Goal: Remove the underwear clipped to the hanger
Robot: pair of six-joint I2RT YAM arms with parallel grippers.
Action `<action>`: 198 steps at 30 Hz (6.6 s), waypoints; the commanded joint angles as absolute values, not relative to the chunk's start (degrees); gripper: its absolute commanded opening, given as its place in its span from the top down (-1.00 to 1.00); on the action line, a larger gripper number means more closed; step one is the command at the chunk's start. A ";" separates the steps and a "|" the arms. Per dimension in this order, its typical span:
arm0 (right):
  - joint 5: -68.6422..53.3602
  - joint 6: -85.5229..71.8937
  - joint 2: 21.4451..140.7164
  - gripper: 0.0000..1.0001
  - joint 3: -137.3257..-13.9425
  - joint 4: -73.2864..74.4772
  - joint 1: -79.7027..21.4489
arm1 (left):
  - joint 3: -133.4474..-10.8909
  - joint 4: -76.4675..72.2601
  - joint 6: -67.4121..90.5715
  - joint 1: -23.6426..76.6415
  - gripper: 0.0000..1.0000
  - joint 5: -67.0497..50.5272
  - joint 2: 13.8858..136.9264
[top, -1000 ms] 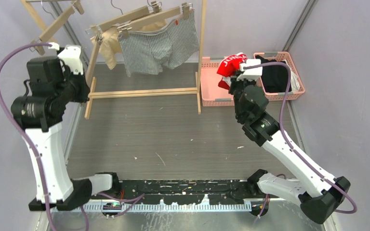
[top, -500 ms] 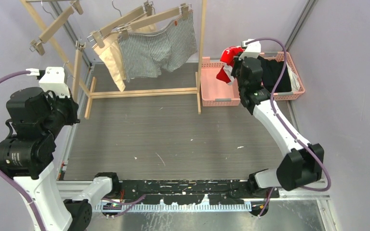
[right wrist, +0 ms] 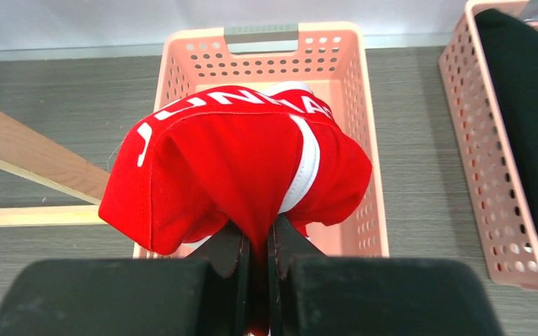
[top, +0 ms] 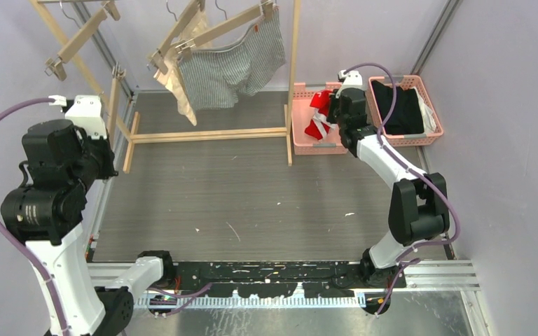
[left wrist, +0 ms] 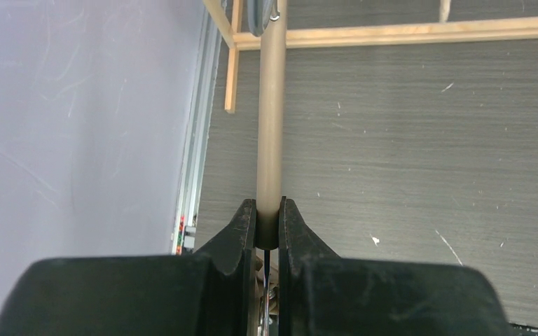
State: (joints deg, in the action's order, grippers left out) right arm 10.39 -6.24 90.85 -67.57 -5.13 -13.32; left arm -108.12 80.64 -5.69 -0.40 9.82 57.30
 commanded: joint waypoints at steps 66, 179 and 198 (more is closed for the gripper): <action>1.87 -12.10 97.46 0.98 -58.02 -18.73 -10.21 | -143.80 55.39 1.86 -16.15 0.96 -15.16 102.40; 17.56 -6.18 61.56 -0.24 -52.13 -3.29 -31.52 | -135.42 36.72 -6.71 -2.45 -0.27 -17.51 98.76; 20.83 -4.83 63.32 -0.24 -52.32 -3.52 -35.09 | -134.60 35.70 -5.96 -2.48 -0.21 -16.64 97.63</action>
